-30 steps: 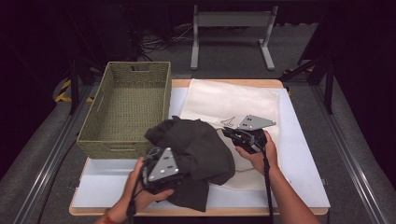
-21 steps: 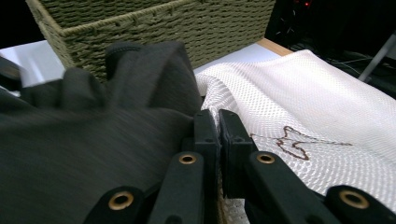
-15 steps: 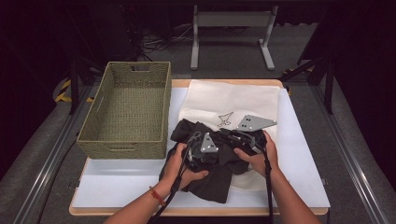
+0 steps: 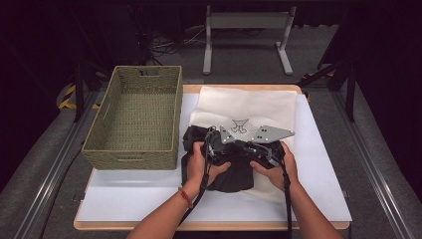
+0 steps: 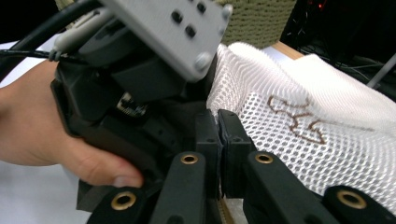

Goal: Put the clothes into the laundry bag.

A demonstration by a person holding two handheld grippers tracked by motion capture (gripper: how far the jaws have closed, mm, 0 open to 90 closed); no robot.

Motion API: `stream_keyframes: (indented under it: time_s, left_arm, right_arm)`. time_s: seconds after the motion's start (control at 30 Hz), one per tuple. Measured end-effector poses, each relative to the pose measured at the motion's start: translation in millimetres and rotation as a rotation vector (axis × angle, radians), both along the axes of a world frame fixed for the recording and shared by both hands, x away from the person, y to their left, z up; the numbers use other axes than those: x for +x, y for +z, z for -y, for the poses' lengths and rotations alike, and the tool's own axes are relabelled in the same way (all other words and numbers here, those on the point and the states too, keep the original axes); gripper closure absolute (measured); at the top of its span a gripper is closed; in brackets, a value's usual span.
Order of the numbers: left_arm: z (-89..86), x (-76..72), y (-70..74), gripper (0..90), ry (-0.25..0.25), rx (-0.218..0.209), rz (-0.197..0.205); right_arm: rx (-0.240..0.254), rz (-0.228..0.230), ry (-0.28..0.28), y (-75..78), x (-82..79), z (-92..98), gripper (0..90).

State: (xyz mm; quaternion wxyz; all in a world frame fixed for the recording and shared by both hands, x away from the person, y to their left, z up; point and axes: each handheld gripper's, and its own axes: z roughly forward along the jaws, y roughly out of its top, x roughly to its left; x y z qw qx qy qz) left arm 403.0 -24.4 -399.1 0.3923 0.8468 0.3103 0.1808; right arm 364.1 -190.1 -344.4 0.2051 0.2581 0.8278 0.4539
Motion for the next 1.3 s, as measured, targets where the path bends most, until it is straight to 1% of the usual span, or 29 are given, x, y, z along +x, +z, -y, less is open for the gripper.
stream_keyframes:
  time_s: [0.1, 0.13, 0.17, 0.2, 0.23, 0.27, 0.3, 0.33, 0.4, 0.43, 0.5, 0.53, 0.57, 0.6, 0.67, 0.7, 0.73, 0.77, 0.8, 0.87, 0.93, 1.0, 1.03, 1.1, 1.13, 1.2, 1.23, 1.3]
  left_arm:
    - [1.7, 1.2, -2.4, 58.8, 0.001, -0.004, 0.0]
    - [1.4, 0.9, -2.8, 58.8, 0.0, -0.013, 0.003]
    - [0.7, 0.7, -2.8, 57.1, -0.007, -0.014, 0.008]
    - [-0.4, 0.6, -3.1, 53.1, -0.014, -0.022, 0.003]
    - [-2.4, -1.0, -1.8, 49.6, -0.045, -0.052, -0.01]
    - [-3.4, -2.1, -0.4, 44.4, -0.088, -0.056, -0.022]
    - [-3.4, -2.1, -0.4, 38.0, -0.088, -0.056, -0.022]
    - [-5.4, -5.6, 2.4, 32.9, -0.147, -0.044, -0.024]
    - [-8.9, -12.0, 7.2, 22.4, -0.183, -0.046, -0.025]
    - [-11.9, -15.8, 10.6, 19.6, -0.194, -0.046, -0.027]
    - [-21.4, -24.2, 19.1, 13.6, -0.229, -0.054, -0.013]
    - [-28.0, -30.3, 24.0, 13.5, -0.235, -0.039, 0.006]
    - [-28.0, -30.3, 24.0, 12.8, -0.235, -0.039, 0.006]
    - [-35.4, -36.9, 27.5, 12.8, -0.239, -0.03, 0.023]
    - [-50.5, -47.8, 29.6, 10.9, -0.247, -0.029, 0.044]
    - [-61.1, -55.1, 30.5, 9.7, -0.244, -0.041, 0.066]
    - [-61.1, -55.1, 30.5, 10.3, -0.244, -0.041, 0.066]
    - [-69.4, -59.3, 32.3, 10.3, -0.244, -0.054, 0.092]
    - [-80.7, -63.6, 35.2, 10.5, -0.243, -0.084, 0.106]
    - [-89.8, -64.5, 37.4, 9.3, -0.246, -0.076, 0.1]
    - [-96.4, -63.1, 32.3, 7.1, -0.234, -0.06, 0.065]
    - [-99.3, -59.8, 21.1, 5.3, -0.221, -0.013, 0.034]
    - [-98.8, -57.6, 15.0, 5.2, -0.227, 0.009, 0.019]
    - [-93.9, -52.0, 2.8, 5.1, -0.219, 0.04, 0.001]
    - [-91.6, -49.4, -0.9, 5.2, -0.218, 0.051, -0.001]
    - [-83.6, -42.6, -11.8, 6.0, -0.21, 0.06, -0.028]
    - [-79.4, -40.2, -17.2, 7.3, -0.201, 0.057, -0.03]
    - [-73.0, -37.3, -23.3, 17.7, -0.173, 0.078, -0.026]
  right_arm:
    - [-0.005, -0.003, -0.01, -3.7, 2.0, 1.8, 88.4]
    - [-0.005, -0.001, -0.013, -5.2, 2.6, 2.8, 88.3]
    - [-0.003, 0.0, -0.014, -6.6, 2.9, 3.6, 88.3]
    - [-0.01, 0.004, -0.017, -8.0, 2.8, 4.8, 88.2]
    - [-0.011, 0.007, -0.019, -8.0, 2.7, 5.2, 88.2]
    - [-0.012, 0.01, -0.022, -7.7, 2.6, 5.6, 88.2]
    - [-0.017, 0.014, -0.027, -7.2, 2.3, 6.0, 88.2]
    - [-0.024, 0.021, -0.03, -6.6, 2.1, 6.8, 88.2]
    - [-0.015, 0.018, -0.029, -6.2, 2.0, 9.0, 88.3]
    - [-0.017, 0.018, -0.03, -6.1, 1.9, 9.6, 88.3]
    - [-0.022, 0.021, -0.032, -5.8, 1.5, 10.7, 88.3]
    - [-0.023, 0.022, -0.032, -5.7, 1.3, 11.1, 88.2]
    - [-0.023, 0.022, -0.032, -5.7, 1.3, 11.1, 88.2]
    - [-0.019, 0.02, -0.031, -5.5, 0.8, 11.7, 88.2]
    - [-0.028, 0.023, -0.029, -5.6, -0.6, 11.3, 88.2]
    - [-0.033, 0.025, -0.031, -5.5, -1.1, 11.0, 88.2]
    - [-0.037, 0.027, -0.032, -5.5, -1.4, 11.1, 88.2]
    - [-0.037, 0.027, -0.032, -5.5, -1.4, 11.1, 88.2]
    - [-0.036, 0.025, -0.032, -5.6, -1.2, 11.5, 88.1]
    - [-0.037, 0.024, -0.031, -5.6, -1.5, 12.1, 88.1]
    - [-0.044, 0.027, -0.03, -5.5, -2.3, 11.6, 88.1]
    - [-0.045, 0.027, -0.027, -5.5, -2.7, 11.4, 88.1]
    - [-0.048, 0.028, -0.025, -5.6, -2.8, 11.4, 88.1]
    - [-0.048, 0.026, -0.021, -5.6, -2.9, 11.8, 88.1]
    - [-0.049, 0.024, -0.019, -5.6, -3.1, 12.0, 88.1]
    - [-0.049, 0.022, -0.017, -5.7, -3.7, 12.0, 88.0]
    - [-0.051, 0.024, -0.015, -5.7, -4.1, 12.0, 88.0]
    - [-0.051, 0.023, -0.011, -5.8, -4.2, 11.7, 88.0]
